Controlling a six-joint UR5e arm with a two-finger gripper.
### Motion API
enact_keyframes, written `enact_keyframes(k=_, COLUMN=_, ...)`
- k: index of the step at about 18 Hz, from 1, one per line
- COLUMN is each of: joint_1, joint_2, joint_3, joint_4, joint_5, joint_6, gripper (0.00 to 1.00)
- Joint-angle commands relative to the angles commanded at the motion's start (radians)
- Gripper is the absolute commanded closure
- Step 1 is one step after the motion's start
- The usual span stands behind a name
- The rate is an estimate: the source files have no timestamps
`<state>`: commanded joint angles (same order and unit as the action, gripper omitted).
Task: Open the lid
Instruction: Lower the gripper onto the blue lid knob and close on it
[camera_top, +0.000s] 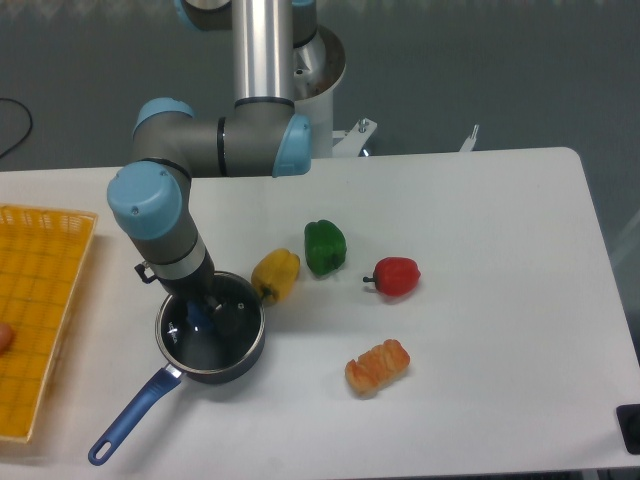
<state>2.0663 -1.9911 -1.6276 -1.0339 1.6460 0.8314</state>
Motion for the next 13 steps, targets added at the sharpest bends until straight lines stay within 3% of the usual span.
enact_keyframes(k=6, joint_1=0.000, joint_2=-0.009, joint_3=0.000, joint_4=0.000, joint_5=0.000, joint_6=0.000, gripper=0.01)
enact_keyframes(k=13, joint_1=0.000, joint_2=-0.011, joint_3=0.002, joint_4=0.000, joint_5=0.000, joint_6=0.003, gripper=0.17)
